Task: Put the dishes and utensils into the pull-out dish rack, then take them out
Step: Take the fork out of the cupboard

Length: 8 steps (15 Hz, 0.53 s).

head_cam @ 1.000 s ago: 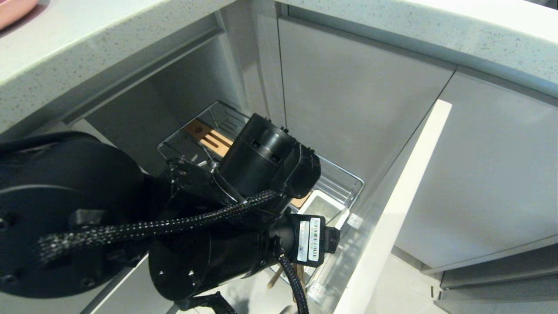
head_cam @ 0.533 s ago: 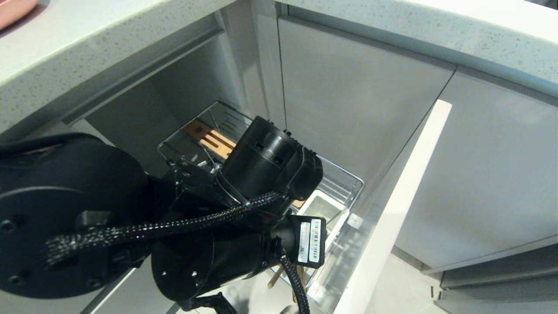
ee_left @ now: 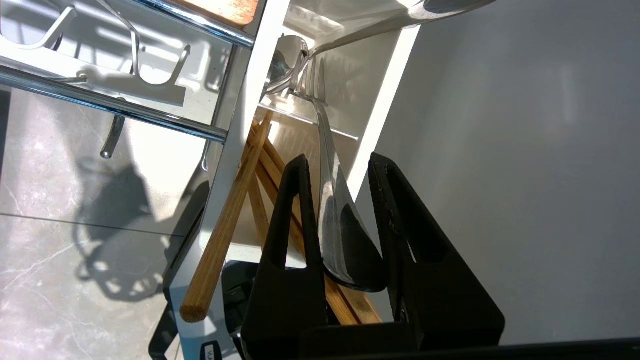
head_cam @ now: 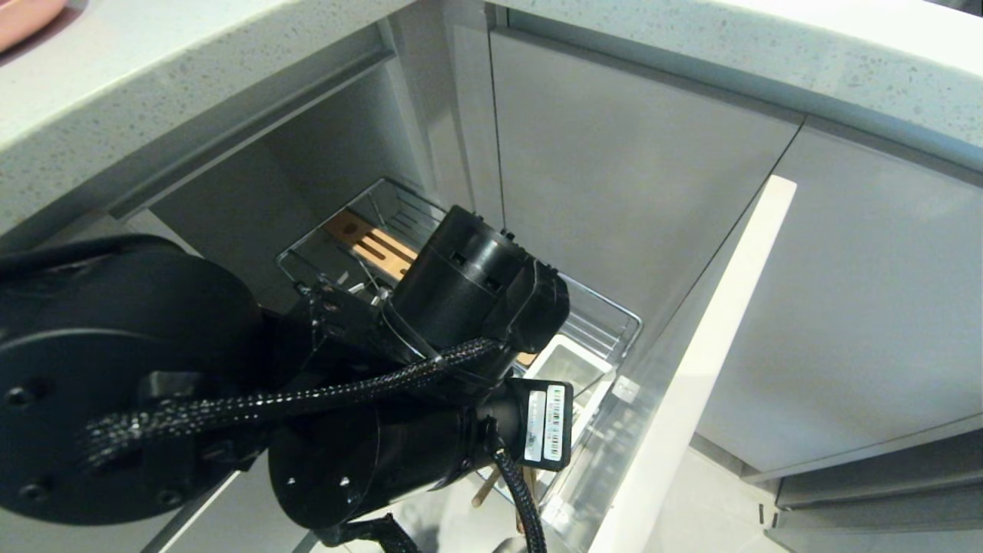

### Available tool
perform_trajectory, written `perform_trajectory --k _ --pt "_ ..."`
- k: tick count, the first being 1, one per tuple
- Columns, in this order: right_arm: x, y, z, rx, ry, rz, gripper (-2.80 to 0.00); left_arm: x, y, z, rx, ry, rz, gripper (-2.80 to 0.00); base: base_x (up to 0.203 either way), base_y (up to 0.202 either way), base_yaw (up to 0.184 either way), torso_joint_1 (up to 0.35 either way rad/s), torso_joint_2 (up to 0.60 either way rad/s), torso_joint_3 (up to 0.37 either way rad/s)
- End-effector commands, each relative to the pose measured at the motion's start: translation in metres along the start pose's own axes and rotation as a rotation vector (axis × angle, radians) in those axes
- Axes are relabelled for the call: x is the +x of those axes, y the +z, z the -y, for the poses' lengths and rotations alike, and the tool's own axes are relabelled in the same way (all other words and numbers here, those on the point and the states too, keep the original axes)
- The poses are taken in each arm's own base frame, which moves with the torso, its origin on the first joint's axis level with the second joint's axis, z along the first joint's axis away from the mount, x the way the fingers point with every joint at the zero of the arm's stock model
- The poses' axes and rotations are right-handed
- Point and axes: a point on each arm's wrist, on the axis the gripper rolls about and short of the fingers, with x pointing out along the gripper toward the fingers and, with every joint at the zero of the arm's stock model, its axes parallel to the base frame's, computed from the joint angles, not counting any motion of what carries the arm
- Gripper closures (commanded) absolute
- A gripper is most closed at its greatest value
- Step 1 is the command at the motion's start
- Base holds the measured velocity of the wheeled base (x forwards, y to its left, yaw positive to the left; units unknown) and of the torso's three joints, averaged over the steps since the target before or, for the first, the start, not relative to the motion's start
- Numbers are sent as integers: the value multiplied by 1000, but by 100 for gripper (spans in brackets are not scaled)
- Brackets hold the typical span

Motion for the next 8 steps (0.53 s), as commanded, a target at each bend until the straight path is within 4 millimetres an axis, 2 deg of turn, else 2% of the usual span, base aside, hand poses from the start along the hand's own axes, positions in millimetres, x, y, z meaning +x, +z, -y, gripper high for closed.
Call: perform_trajectory --k 1,8 --pt "0 0 0 0 0 -1 0 0 0 0 -4 2 2 0 0 0 0 0 0 0" --pt "0 0 0 0 0 -1 0 -24 17 -5 -65 49 139 0 0 0 0 0 0 0"
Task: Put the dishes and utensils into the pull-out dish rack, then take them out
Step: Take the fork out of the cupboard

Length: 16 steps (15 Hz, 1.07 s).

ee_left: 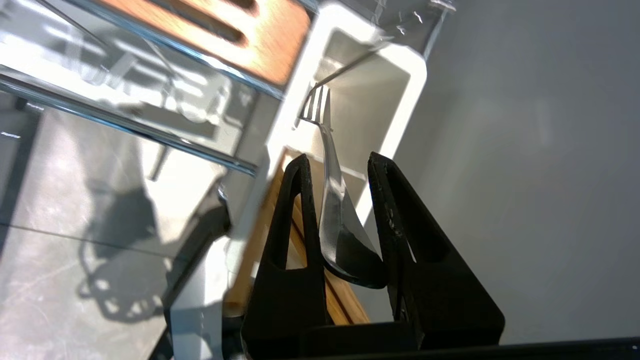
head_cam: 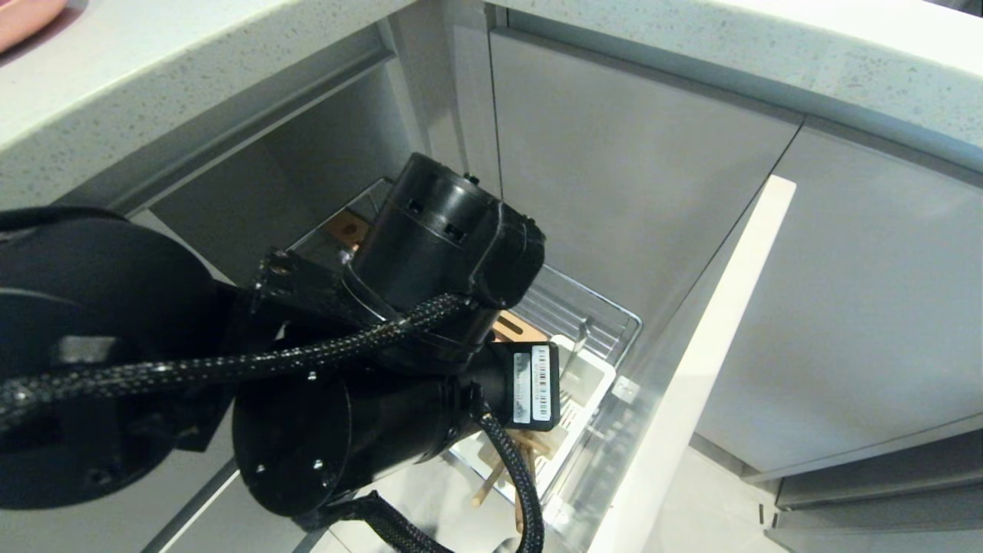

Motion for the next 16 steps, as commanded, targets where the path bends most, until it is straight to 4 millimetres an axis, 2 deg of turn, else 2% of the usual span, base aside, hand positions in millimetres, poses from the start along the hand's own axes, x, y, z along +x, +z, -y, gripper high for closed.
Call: perform_trajectory --k 1,16 --pt "0 0 0 0 0 -1 0 -10 6 -3 -20 -8 27 0 0 0 0 0 0 0" --pt "0 0 0 0 0 -1 0 -53 20 -9 -56 -100 105 0 0 0 0 0 0 0"
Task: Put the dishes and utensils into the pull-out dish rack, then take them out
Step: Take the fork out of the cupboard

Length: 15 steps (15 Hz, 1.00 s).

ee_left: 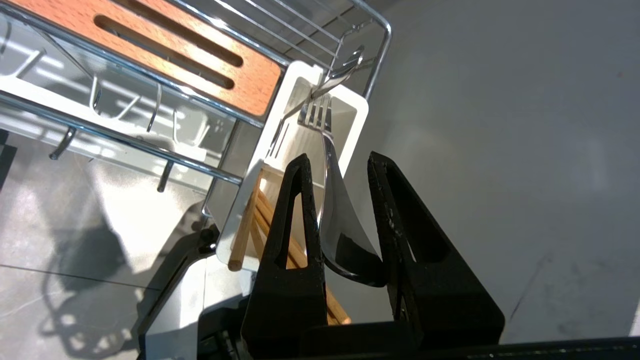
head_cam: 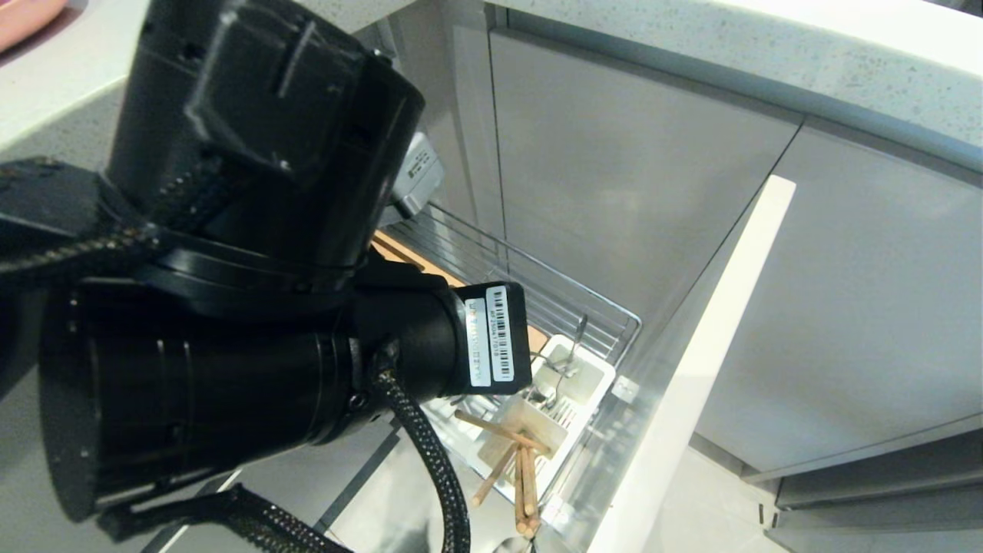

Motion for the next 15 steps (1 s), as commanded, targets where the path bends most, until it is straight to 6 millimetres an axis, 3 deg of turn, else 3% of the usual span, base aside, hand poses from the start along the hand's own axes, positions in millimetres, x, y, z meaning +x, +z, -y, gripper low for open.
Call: perform_trajectory --k 1,11,15 --pt "0 0 0 0 0 -1 0 -5 3 -2 -11 -6 12 0 0 0 0 0 0 0" --pt "0 0 0 0 0 -1 0 -44 15 -7 -2 -46 15 0 0 0 0 0 0 0" --pt "0 0 0 0 1 -1 0 -51 17 -8 -6 -55 27 0 0 0 0 0 0 0"
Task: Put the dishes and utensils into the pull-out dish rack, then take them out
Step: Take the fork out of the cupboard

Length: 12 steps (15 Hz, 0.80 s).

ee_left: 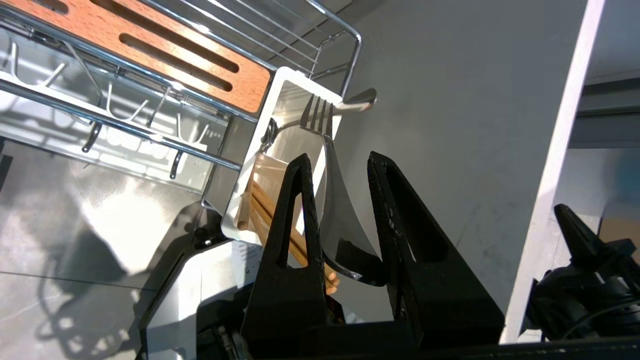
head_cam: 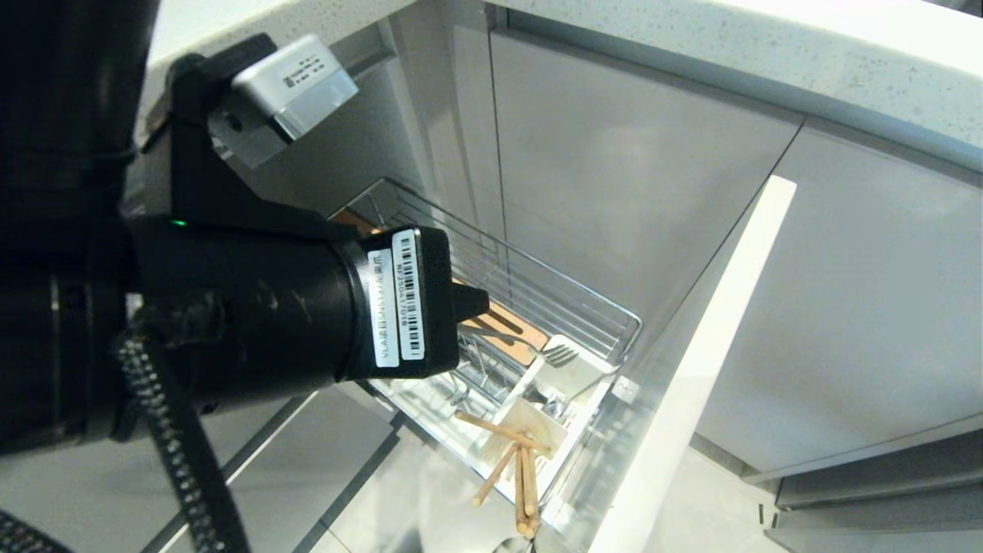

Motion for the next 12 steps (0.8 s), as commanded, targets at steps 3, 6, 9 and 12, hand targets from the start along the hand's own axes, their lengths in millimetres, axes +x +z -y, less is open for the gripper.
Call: perform_trajectory --k 3,6,9,12 --pt "0 0 0 0 0 -1 0 -4 2 -2 -6 13 18 0 0 0 0 0 0 0" --pt "0 0 0 0 0 -1 0 -3 1 -2 -6 14 16 0 0 0 0 0 0 0" --pt "0 0 0 0 0 -1 0 -5 2 -2 -11 8 23 0 0 0 0 0 0 0" --pt "0 0 0 0 0 -1 0 -20 8 -4 -27 -30 50 0 0 0 0 0 0 0"
